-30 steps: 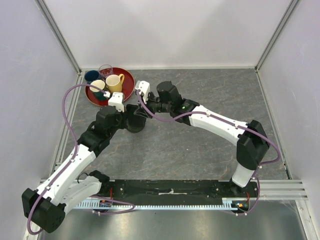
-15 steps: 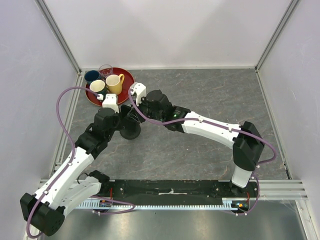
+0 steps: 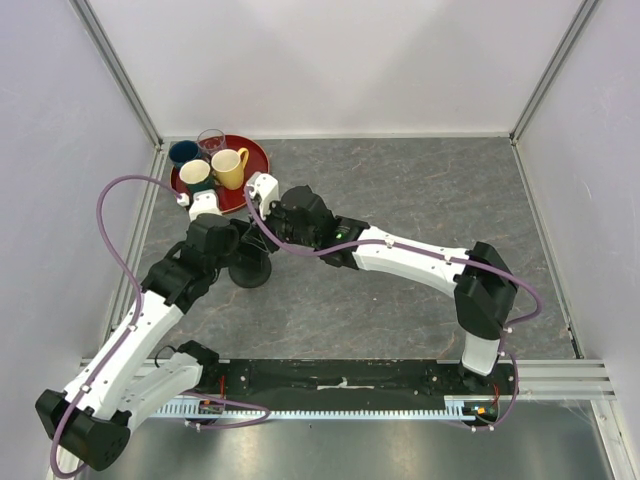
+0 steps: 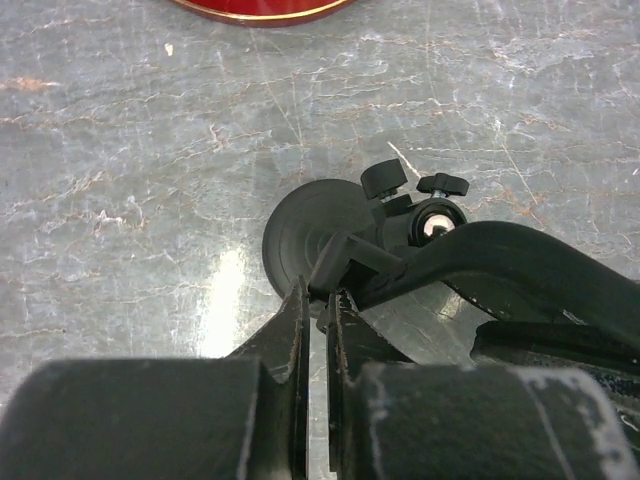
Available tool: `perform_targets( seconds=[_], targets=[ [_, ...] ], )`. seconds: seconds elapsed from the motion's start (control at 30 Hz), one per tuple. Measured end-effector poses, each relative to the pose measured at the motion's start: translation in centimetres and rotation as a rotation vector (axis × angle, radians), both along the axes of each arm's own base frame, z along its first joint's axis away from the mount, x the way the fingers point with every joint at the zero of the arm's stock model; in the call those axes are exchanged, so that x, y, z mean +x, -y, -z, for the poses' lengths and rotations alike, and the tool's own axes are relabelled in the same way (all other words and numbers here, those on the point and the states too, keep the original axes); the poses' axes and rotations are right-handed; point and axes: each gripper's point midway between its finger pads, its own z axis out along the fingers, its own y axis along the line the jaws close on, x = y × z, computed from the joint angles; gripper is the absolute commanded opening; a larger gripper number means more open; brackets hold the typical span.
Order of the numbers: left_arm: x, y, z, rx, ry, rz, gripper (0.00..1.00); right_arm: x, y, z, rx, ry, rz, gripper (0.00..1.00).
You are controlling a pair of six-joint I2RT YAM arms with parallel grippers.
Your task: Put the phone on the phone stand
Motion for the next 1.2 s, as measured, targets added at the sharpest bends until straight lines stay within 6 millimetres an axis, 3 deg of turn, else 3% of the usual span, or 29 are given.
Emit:
perform_targets(
  seconds=[0.13, 0.2, 0.3, 0.4, 0.5, 0.57, 0.67, 0.77, 0.93, 1.03, 1.2],
  targets=[
    [-0.6, -0.6, 0.1, -0.014, -0.017, -0.052, 0.38, -0.3, -0.6, 0.1, 0.002, 0.003, -0.037, 0.0],
    [-1.1, -1.2, 0.1, -0.023, -0.016, -0.094, 0.43, -0.3, -0.9, 0.2, 0.001, 0.004, -0.048, 0.0],
    [-2.8, -2.7, -1.4, -0.053, 0.009, -0.161, 0.5, 3.2, -0.2, -0.2, 0.007, 0.058, 0.077, 0.0],
    [-4.0, -3.7, -3.2, -0.087, 0.059, -0.208, 0.57, 7.8, 2.1, 0.3, -0.018, 0.102, 0.218, 0.0],
    [-5.1, -4.6, -3.6, -0.102, 0.074, -0.247, 0.62, 11.3, 4.9, 0.5, -0.049, 0.136, 0.334, 0.0],
    [-5.8, -4.9, -3.4, -0.102, 0.061, -0.257, 0.62, 12.3, 5.9, 0.6, -0.058, 0.144, 0.356, 0.0],
    [-6.3, -5.0, -3.5, -0.117, 0.073, -0.248, 0.62, 12.2, 5.8, 0.6, -0.064, 0.151, 0.336, 0.0],
    [-6.5, -4.0, -4.0, -0.172, 0.12, -0.177, 0.66, 11.9, 5.5, 0.6, -0.065, 0.155, 0.308, 0.04],
    [-5.5, -0.6, -5.3, -0.255, 0.188, 0.01, 0.67, 12.2, 5.8, 0.7, -0.047, 0.142, 0.267, 0.33],
    [-4.3, 1.4, -5.8, -0.273, 0.193, 0.101, 0.67, 12.7, 6.7, 1.0, -0.043, 0.123, 0.245, 0.43],
    [-2.0, 4.2, -5.5, -0.273, 0.165, 0.209, 0.68, 12.9, 8.4, 3.1, -0.051, 0.057, 0.179, 0.51]
  ],
)
